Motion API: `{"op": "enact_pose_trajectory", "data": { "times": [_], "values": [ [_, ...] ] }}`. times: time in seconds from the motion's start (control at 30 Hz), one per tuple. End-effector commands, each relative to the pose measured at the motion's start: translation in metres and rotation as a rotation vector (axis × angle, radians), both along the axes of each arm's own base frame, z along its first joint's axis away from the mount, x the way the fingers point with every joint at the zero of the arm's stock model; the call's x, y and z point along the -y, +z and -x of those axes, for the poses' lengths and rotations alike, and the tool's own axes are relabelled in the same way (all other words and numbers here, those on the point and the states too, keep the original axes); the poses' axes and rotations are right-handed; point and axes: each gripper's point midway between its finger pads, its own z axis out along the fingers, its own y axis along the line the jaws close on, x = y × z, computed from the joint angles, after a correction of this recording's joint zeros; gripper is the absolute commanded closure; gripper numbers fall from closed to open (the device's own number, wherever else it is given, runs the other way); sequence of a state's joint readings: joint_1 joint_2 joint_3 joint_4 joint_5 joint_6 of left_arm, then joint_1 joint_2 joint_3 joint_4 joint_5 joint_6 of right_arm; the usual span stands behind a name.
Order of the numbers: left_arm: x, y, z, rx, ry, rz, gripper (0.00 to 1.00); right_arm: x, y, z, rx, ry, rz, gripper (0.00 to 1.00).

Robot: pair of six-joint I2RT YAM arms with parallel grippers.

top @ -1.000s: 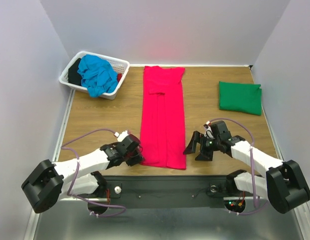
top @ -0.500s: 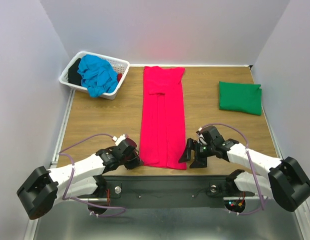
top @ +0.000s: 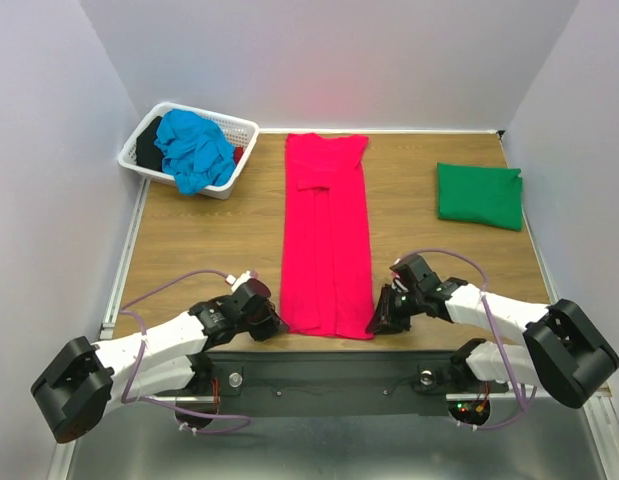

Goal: Fold and stack the t-shirts
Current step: Fold the tshirt

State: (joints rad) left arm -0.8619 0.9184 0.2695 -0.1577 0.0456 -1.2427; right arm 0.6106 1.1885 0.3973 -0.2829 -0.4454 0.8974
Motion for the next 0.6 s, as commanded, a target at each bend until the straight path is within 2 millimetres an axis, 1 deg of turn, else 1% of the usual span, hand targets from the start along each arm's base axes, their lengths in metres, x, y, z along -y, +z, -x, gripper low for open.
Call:
{"op": "enact_pose_trajectory", "data": {
  "times": [0.0, 0.03, 0.07, 0.1, 0.13, 0.2, 0.23, 0.27, 0.33, 0.37, 0.43, 0.47, 0.5, 0.53, 0.57],
  "values": [
    [-0.004, -0.003, 0.006, -0.007, -0.024, -0.01, 1.0, 0.004, -0.01, -0.007, 0.041, 0.004, 0.047, 0.96],
    [-0.003, -0.001, 0.005, -0.001, -0.026, -0.005, 1.0, 0.003, -0.007, -0.011, 0.058, -0.002, 0.045, 0.99],
    [-0.001, 0.004, 0.002, 0.014, -0.021, 0.006, 1.0, 0.001, -0.003, -0.015, 0.078, -0.001, 0.038, 0.99],
    [0.002, 0.008, 0.0, 0.026, -0.024, 0.015, 1.0, -0.004, 0.01, -0.025, 0.126, 0.001, 0.019, 1.0],
    [0.004, 0.012, -0.003, 0.039, -0.023, 0.023, 1.0, -0.007, 0.016, -0.03, 0.148, 0.001, 0.008, 1.0],
    [0.012, 0.026, -0.012, 0.079, -0.026, 0.047, 1.0, -0.013, 0.03, -0.042, 0.198, 0.003, -0.006, 1.0],
    [0.013, 0.03, -0.015, 0.093, -0.032, 0.045, 1.0, -0.013, 0.034, -0.048, 0.222, -0.006, 0.004, 0.99],
    [0.017, 0.039, -0.023, 0.118, -0.025, 0.047, 1.0, -0.018, 0.046, -0.058, 0.254, -0.011, -0.008, 1.0],
    [0.019, 0.047, -0.032, 0.147, -0.03, 0.034, 1.0, -0.021, 0.055, -0.071, 0.291, -0.02, 0.002, 1.0],
    [0.023, 0.055, -0.04, 0.161, -0.03, 0.033, 1.0, -0.024, 0.061, -0.08, 0.31, -0.032, 0.009, 0.99],
    [0.021, 0.059, -0.054, 0.184, -0.03, 0.004, 1.0, -0.023, 0.067, -0.094, 0.345, -0.057, 0.038, 1.0],
    [0.024, 0.07, -0.064, 0.206, -0.024, 0.011, 1.0, -0.026, 0.075, -0.106, 0.373, -0.067, 0.039, 1.0],
    [0.025, 0.074, -0.071, 0.219, -0.021, 0.008, 1.0, -0.025, 0.079, -0.114, 0.398, -0.081, 0.052, 1.0],
    [0.02, 0.07, -0.082, 0.22, -0.012, -0.022, 1.0, -0.025, 0.084, -0.121, 0.421, -0.091, 0.061, 1.0],
    [0.024, 0.083, -0.094, 0.247, -0.004, -0.011, 1.0, -0.027, 0.094, -0.133, 0.452, -0.108, 0.064, 1.0]
  ]
}}
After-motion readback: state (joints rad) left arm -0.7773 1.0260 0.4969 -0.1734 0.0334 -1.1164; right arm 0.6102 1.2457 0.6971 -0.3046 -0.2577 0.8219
